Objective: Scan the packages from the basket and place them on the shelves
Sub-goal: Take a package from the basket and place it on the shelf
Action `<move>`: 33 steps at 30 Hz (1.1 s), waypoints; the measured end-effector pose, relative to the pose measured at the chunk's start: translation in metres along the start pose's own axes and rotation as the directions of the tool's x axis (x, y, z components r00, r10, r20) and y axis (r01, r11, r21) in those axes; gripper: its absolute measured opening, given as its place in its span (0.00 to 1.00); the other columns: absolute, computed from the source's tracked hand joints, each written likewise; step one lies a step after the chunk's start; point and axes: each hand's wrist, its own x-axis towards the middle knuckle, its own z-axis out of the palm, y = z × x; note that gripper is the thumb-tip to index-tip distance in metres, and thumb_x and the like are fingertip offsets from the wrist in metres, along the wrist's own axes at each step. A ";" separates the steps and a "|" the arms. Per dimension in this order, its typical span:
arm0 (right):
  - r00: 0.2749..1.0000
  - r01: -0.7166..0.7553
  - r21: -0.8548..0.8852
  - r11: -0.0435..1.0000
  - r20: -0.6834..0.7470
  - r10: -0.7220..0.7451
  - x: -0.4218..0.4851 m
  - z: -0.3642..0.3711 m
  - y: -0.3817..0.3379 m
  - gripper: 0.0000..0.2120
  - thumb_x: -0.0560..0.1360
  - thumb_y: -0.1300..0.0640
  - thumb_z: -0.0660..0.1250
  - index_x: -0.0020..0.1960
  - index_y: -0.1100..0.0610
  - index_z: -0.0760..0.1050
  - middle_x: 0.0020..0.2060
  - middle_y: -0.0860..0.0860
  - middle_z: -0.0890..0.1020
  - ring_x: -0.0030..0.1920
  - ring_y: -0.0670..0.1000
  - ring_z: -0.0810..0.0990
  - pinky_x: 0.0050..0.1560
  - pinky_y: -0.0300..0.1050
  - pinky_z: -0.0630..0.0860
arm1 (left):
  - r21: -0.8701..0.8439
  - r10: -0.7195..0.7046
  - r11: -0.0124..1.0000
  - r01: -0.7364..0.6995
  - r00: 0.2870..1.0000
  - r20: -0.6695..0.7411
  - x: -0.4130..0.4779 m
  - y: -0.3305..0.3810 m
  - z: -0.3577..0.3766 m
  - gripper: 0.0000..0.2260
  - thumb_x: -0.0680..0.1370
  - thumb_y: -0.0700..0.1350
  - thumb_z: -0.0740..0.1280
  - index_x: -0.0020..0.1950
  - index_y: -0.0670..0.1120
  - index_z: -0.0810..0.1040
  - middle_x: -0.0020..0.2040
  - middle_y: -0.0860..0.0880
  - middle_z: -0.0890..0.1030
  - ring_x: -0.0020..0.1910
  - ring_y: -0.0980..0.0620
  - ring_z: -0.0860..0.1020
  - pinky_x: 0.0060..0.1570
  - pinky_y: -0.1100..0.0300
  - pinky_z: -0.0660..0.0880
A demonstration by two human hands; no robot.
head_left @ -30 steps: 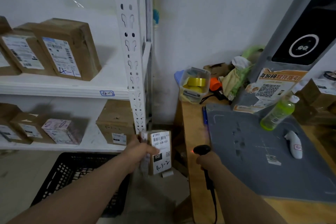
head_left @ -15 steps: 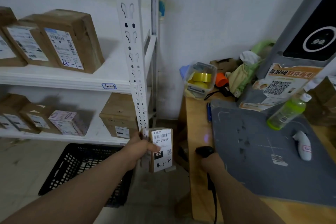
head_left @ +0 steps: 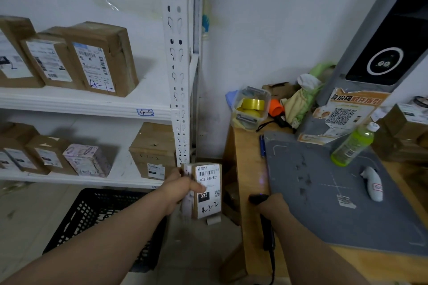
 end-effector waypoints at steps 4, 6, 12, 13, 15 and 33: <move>0.993 0.085 -0.150 0.985 -0.073 -0.097 -0.019 -0.013 -0.015 0.36 0.72 0.49 0.72 0.73 0.59 0.59 0.67 0.60 0.71 0.65 0.61 0.73 0.64 0.56 0.75 | -0.010 0.025 1.000 -0.025 0.999 0.039 -0.008 0.007 -0.008 0.19 0.70 0.28 0.74 0.52 0.47 0.75 0.44 0.49 0.87 0.47 0.47 0.84 0.57 0.45 0.78; 0.978 0.194 -0.138 0.971 -0.052 -0.202 -0.035 -0.025 -0.036 0.37 0.72 0.51 0.71 0.76 0.56 0.59 0.68 0.58 0.71 0.66 0.60 0.72 0.64 0.54 0.73 | -0.013 0.036 0.999 -0.035 0.997 0.068 -0.010 0.011 -0.016 0.21 0.69 0.29 0.74 0.56 0.47 0.75 0.46 0.49 0.87 0.49 0.47 0.84 0.60 0.42 0.77; 0.826 0.430 0.499 0.752 0.119 -0.551 -0.127 -0.039 -0.133 0.23 0.76 0.55 0.71 0.69 0.50 0.69 0.59 0.52 0.77 0.56 0.52 0.77 0.49 0.46 0.75 | 0.005 0.125 0.992 -0.126 0.986 0.108 -0.023 0.033 -0.069 0.34 0.63 0.36 0.79 0.67 0.48 0.74 0.53 0.49 0.87 0.53 0.46 0.85 0.59 0.44 0.79; 0.791 0.438 0.563 0.701 0.130 -0.598 -0.142 -0.039 -0.147 0.24 0.76 0.54 0.71 0.70 0.52 0.69 0.60 0.53 0.77 0.57 0.53 0.77 0.49 0.46 0.75 | 0.001 0.149 0.989 -0.150 0.984 0.101 -0.027 0.038 -0.082 0.34 0.63 0.36 0.79 0.67 0.49 0.73 0.53 0.49 0.86 0.53 0.46 0.85 0.57 0.45 0.79; 0.730 0.464 0.617 0.636 0.139 -0.669 -0.171 -0.038 -0.174 0.23 0.77 0.53 0.71 0.69 0.52 0.71 0.59 0.54 0.78 0.57 0.53 0.77 0.54 0.51 0.78 | -0.003 0.217 0.976 -0.218 0.973 0.071 -0.039 0.050 -0.109 0.31 0.65 0.32 0.77 0.65 0.48 0.73 0.52 0.49 0.87 0.53 0.47 0.84 0.56 0.47 0.79; 0.509 0.700 0.529 0.479 0.099 -0.855 -0.363 -0.007 -0.326 0.26 0.68 0.48 0.80 0.63 0.48 0.75 0.52 0.49 0.84 0.52 0.50 0.86 0.51 0.51 0.83 | -0.029 0.474 0.879 -0.477 0.862 0.179 -0.135 0.131 -0.319 0.33 0.66 0.32 0.75 0.67 0.52 0.73 0.55 0.46 0.86 0.57 0.45 0.83 0.66 0.43 0.74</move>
